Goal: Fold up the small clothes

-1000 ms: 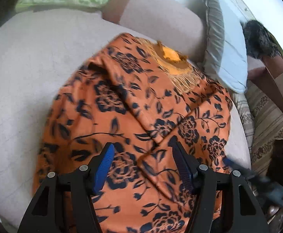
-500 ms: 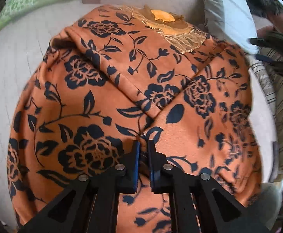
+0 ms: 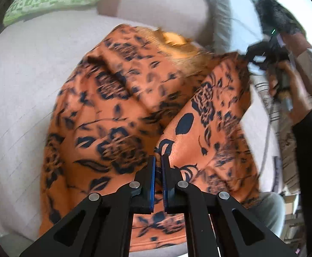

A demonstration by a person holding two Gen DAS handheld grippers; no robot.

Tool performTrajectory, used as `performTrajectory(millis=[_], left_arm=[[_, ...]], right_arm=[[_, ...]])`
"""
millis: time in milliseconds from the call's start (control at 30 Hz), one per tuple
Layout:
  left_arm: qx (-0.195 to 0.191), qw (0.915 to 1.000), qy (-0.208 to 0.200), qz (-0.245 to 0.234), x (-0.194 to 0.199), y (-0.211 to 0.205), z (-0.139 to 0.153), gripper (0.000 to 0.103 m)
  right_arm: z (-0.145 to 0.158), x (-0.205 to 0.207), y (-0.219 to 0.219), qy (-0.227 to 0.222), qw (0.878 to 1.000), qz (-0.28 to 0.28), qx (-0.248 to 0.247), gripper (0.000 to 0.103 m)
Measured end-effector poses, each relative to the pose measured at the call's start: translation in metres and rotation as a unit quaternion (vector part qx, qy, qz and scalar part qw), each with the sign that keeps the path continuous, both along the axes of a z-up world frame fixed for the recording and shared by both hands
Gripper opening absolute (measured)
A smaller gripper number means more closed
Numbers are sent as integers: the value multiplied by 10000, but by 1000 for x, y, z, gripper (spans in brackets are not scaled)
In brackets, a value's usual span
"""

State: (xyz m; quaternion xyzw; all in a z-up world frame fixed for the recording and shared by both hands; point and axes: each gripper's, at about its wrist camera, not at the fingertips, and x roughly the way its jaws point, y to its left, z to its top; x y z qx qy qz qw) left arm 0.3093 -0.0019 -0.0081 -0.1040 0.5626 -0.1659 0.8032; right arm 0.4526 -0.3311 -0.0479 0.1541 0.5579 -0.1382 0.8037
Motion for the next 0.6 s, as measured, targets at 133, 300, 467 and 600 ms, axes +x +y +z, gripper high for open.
performTrajectory(millis=[133, 300, 467, 600], left_arm=[[437, 9978, 440, 233, 11, 13, -25, 5], [-42, 9982, 537, 272, 19, 27, -23, 21], [24, 9997, 162, 184, 15, 20, -14, 51], [-135, 9984, 526, -126, 9, 3, -39, 49]], right_arm=[[-32, 24, 45, 240, 9986, 443, 133, 18], [-37, -2, 59, 35, 9925, 914, 813, 30], [17, -96, 36, -888, 9885, 846, 882, 60], [-16, -142, -3, -782, 9873, 241, 1360, 56]])
